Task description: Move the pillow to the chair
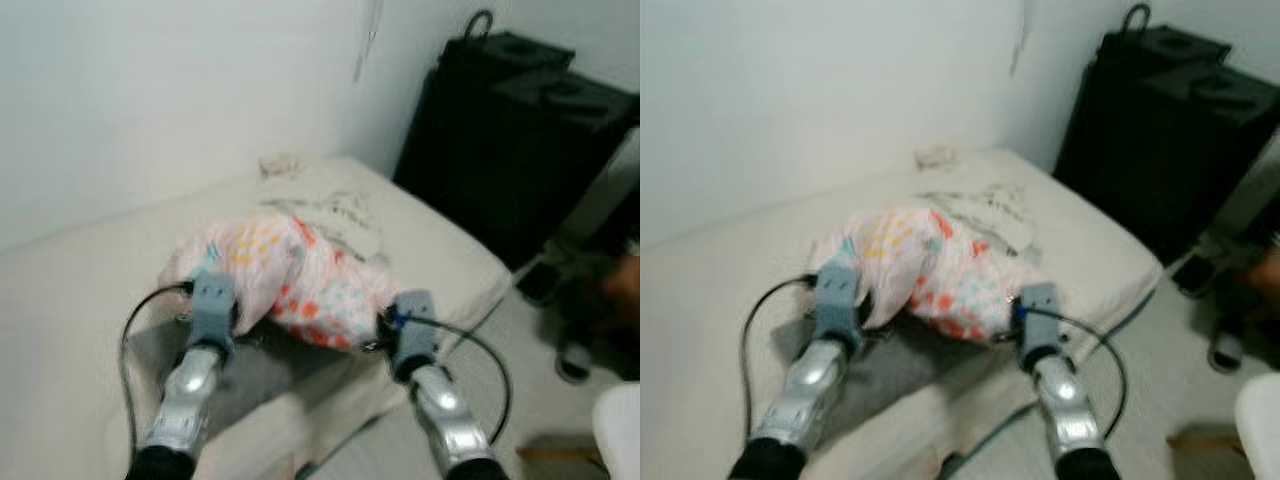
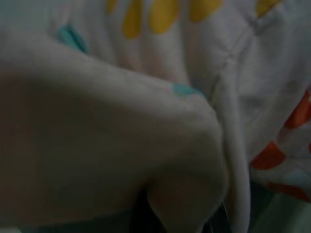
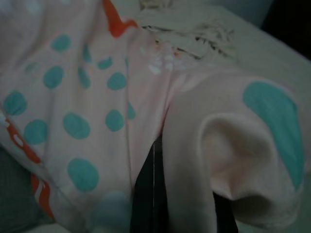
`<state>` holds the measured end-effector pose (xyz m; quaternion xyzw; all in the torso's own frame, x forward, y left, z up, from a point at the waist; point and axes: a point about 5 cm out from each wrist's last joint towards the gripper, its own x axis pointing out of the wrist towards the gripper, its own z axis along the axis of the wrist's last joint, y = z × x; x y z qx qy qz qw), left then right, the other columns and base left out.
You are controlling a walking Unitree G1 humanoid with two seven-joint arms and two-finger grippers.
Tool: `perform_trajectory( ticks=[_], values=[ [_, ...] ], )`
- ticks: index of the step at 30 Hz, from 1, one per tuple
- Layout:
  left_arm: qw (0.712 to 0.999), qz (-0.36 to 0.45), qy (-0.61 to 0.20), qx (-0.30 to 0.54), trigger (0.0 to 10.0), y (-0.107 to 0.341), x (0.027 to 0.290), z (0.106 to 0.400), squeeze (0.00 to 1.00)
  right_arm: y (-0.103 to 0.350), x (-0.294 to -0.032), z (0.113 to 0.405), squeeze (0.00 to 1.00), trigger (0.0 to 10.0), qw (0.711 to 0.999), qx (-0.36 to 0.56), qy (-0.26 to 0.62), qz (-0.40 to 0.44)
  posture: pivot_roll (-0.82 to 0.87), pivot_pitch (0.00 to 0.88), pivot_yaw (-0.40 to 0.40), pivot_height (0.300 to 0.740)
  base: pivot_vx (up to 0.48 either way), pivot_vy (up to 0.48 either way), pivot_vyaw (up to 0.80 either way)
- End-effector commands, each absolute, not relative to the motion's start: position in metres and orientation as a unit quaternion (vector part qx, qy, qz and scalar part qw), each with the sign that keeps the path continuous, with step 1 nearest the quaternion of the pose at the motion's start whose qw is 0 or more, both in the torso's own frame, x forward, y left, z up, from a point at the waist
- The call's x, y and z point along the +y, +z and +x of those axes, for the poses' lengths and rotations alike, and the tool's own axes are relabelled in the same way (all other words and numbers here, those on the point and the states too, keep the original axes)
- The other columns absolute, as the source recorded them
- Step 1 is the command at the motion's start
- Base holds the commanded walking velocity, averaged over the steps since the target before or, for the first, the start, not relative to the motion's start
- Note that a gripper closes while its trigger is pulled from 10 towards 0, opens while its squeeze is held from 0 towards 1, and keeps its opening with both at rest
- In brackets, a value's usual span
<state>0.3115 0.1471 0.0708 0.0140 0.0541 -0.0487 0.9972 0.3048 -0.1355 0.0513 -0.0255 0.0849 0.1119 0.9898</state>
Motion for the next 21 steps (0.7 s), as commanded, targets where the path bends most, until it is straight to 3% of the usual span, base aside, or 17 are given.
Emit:
perform_trajectory(
  ticks=[1, 21],
  values=[
    [0.996, 0.008, -0.077, 0.053, 10.0, 0.0715, 0.1326, 0.3117, 0.00, 0.0483, -0.1342, 0.3024, 0.00, 10.0, 0.988, 0.090, 0.125, -0.031, -0.02, 0.063, -0.027, 0.740, 0.000, 0.000, -0.80],
    [0.996, 0.019, -0.064, 0.057, 10.0, 0.0693, 0.1371, 0.3103, 0.00, 0.0519, -0.1324, 0.3078, 0.00, 10.0, 0.985, 0.090, 0.139, -0.038, -0.02, 0.073, -0.060, 0.740, 0.000, 0.000, -0.80]
  ],
)
